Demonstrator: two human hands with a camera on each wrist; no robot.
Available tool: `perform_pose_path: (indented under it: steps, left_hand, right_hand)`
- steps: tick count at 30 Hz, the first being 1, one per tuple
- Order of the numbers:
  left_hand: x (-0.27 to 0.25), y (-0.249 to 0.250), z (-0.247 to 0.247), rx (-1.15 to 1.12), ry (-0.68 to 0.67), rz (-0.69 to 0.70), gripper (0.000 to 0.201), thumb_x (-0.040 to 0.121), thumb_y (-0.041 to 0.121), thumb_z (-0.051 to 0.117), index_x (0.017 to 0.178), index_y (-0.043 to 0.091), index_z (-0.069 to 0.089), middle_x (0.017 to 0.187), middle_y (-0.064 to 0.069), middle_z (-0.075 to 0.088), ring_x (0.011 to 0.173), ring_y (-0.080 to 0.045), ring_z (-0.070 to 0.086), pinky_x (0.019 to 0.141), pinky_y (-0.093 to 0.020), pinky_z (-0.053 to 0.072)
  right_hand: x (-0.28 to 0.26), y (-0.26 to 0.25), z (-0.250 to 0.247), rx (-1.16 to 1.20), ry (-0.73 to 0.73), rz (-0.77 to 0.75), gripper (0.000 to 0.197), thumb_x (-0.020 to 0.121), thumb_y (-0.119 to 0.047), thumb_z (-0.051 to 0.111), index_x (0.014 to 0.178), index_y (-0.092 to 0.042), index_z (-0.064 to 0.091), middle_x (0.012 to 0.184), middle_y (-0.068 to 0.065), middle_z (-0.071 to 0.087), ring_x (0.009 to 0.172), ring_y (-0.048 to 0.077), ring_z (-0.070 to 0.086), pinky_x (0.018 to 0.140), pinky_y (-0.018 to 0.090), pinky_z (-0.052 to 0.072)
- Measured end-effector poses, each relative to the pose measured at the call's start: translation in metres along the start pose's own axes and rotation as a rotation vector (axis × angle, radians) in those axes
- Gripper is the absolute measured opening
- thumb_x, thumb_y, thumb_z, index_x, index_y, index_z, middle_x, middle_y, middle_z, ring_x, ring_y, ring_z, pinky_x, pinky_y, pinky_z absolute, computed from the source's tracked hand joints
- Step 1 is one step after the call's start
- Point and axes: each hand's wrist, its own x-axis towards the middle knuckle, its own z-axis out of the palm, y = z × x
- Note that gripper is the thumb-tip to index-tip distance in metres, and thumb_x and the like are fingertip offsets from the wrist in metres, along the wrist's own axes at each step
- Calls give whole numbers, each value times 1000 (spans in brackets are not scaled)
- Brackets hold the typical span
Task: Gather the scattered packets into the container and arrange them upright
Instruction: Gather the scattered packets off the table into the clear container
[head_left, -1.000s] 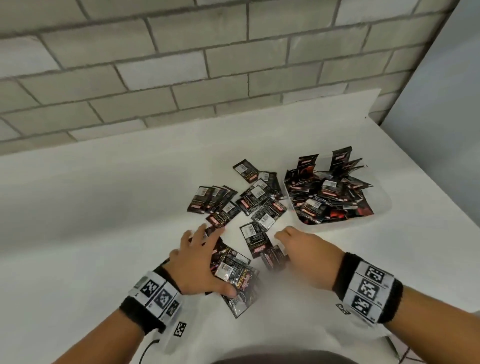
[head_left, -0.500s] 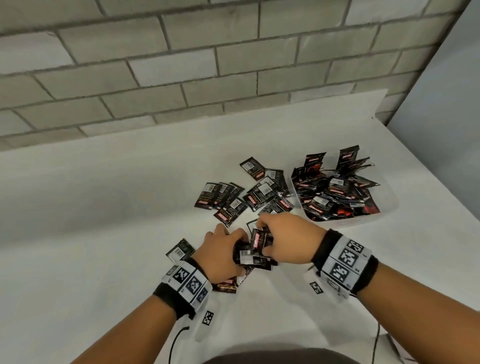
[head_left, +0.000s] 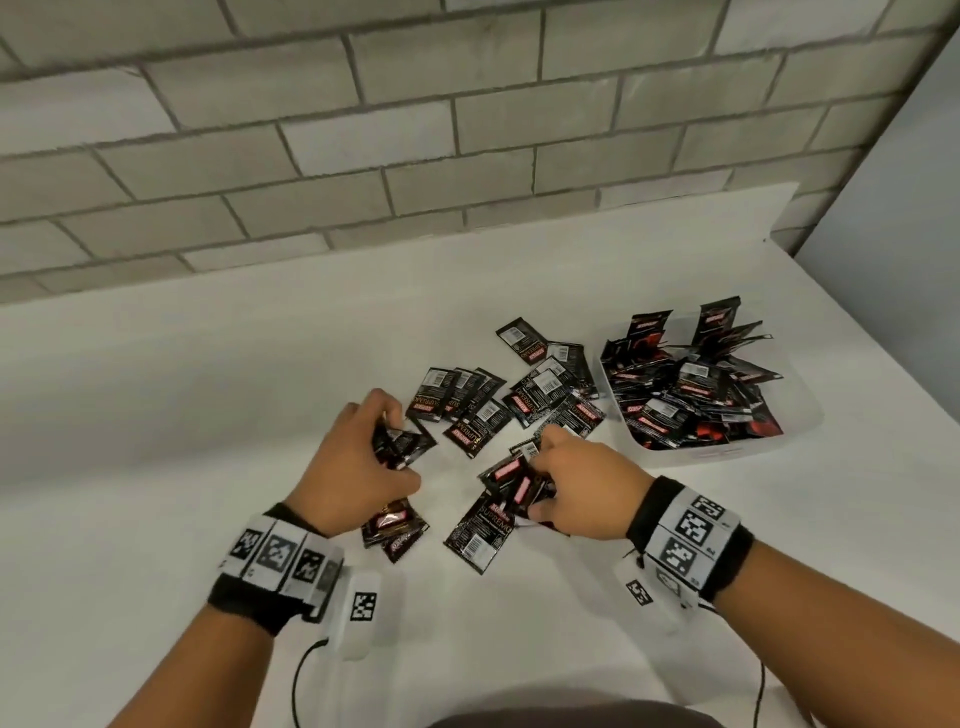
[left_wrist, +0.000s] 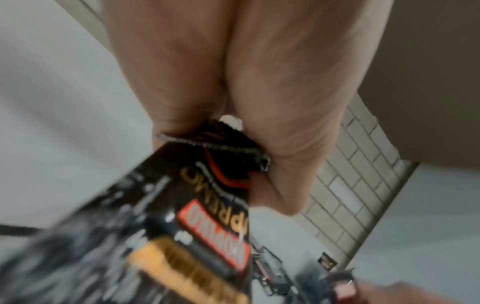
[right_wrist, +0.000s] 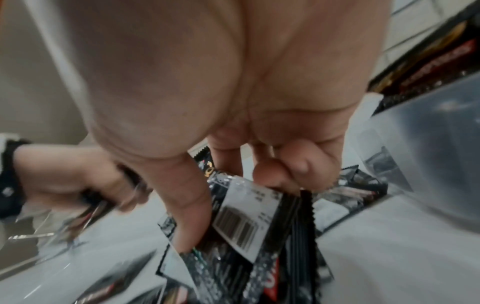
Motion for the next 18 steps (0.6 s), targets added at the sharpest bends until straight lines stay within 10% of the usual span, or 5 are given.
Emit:
perform_pose_path:
  steps: [4,9,18]
  left_hand:
    - [-16,-28,9,182,-230,-100,53,68,15,81,101,34,44,116,-2,47,86,-14,58,61,-12,44]
    - [-30,-36,44,328,-265,-61,53,74,15,77,100,39,37,120,-3,36,91,-23,60,84,-35,59]
    - [-14,-21,25,172,-331,-70,53,78,25,82,105,34,38,102,-7,49,75,-21,60,49,-16,45]
  right_hand:
    - [5,1,-22,-94,42,10,32,87,-40,64,109,-17,64,125,-6,44,86,15,57,74,32,48]
    - [19,-4,-22,-227,-50,2,43,80,-37,68,118,-16,63,136,-9,44,96,20,65,74,30,50]
    - [27,-5,-17,-188,-111,24,70,72,-39,80,133,-25,50,123,1,65,111,25,62,90,42,55]
